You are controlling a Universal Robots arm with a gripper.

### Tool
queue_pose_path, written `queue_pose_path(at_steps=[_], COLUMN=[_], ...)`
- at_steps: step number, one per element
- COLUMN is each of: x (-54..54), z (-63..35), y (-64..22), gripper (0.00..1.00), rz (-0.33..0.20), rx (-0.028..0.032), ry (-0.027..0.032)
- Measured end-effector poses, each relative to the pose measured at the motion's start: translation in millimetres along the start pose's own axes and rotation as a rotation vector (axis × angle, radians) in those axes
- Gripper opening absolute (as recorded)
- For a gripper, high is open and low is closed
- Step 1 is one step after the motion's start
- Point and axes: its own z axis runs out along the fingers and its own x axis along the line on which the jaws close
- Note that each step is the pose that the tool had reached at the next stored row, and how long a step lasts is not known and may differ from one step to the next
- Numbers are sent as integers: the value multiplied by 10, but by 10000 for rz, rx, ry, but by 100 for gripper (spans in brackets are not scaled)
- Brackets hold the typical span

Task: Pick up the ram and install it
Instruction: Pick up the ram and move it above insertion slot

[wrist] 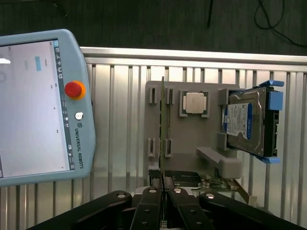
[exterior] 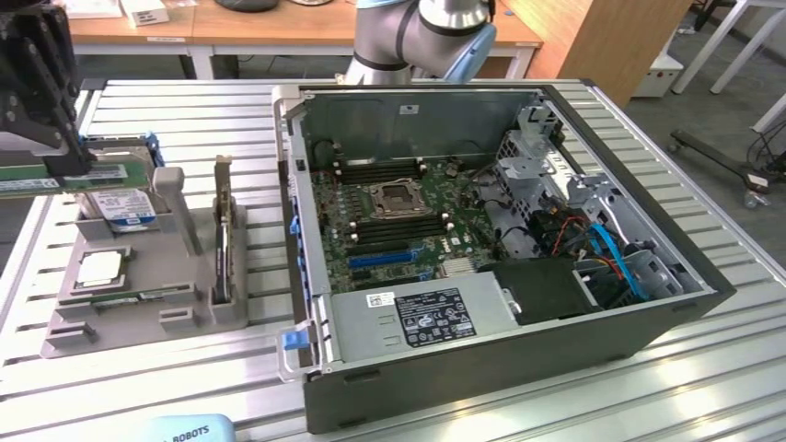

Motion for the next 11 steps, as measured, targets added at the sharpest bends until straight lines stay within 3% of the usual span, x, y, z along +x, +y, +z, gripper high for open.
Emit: queue_pose_path(at_steps=[11], x=[1], z=[-11], y=[-261], gripper=[11], rz=[-4], rx=[1], ry=[-2])
